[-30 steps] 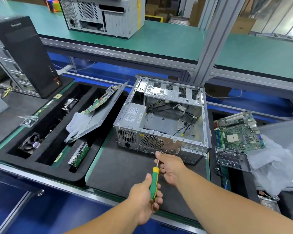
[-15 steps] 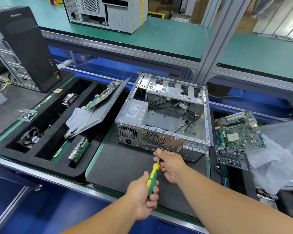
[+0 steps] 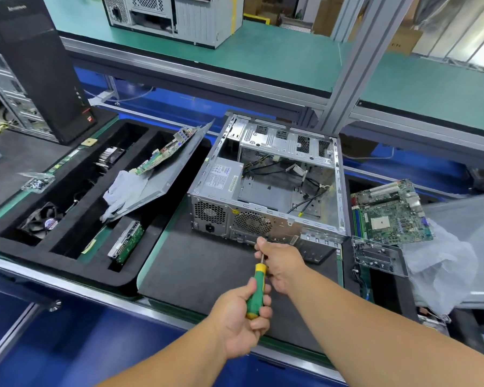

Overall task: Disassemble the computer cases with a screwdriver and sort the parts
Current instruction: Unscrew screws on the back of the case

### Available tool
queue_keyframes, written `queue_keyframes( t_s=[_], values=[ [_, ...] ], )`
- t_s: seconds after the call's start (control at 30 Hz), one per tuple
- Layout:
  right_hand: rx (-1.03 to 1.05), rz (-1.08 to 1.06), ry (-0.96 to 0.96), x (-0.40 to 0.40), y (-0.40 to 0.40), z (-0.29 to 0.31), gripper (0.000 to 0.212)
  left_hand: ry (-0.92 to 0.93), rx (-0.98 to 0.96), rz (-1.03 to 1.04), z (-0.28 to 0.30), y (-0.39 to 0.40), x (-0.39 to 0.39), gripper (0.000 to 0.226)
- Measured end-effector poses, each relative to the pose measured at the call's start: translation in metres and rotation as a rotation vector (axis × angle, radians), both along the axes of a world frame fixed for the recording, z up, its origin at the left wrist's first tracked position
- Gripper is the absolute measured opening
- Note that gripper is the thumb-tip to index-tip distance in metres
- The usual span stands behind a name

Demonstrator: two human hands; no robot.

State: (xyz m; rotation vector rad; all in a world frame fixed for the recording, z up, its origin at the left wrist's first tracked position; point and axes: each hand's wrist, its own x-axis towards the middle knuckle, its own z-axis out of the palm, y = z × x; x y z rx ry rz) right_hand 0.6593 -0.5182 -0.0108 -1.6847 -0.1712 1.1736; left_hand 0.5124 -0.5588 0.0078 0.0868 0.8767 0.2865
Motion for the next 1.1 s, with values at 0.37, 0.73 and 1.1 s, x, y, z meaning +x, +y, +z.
queue_keyframes(
  t_s=[0.37,0.73,1.1],
  values=[
    [-0.022,-0.038,-0.027,-0.004,0.003,0.001,0.026,0.339,0.305,0.018,-0.008,-0.01,0.005,0.025],
    [0.025,0.052,0.094,0.0,-0.008,0.007,0.027,0.732,0.884,-0.347,-0.01,-0.009,0.009,0.029],
    [0.012,-0.024,0.033,-0.001,-0.002,0.004,0.018,0.277,0.324,-0.103,-0.004,-0.006,0.009,0.039]
  ],
)
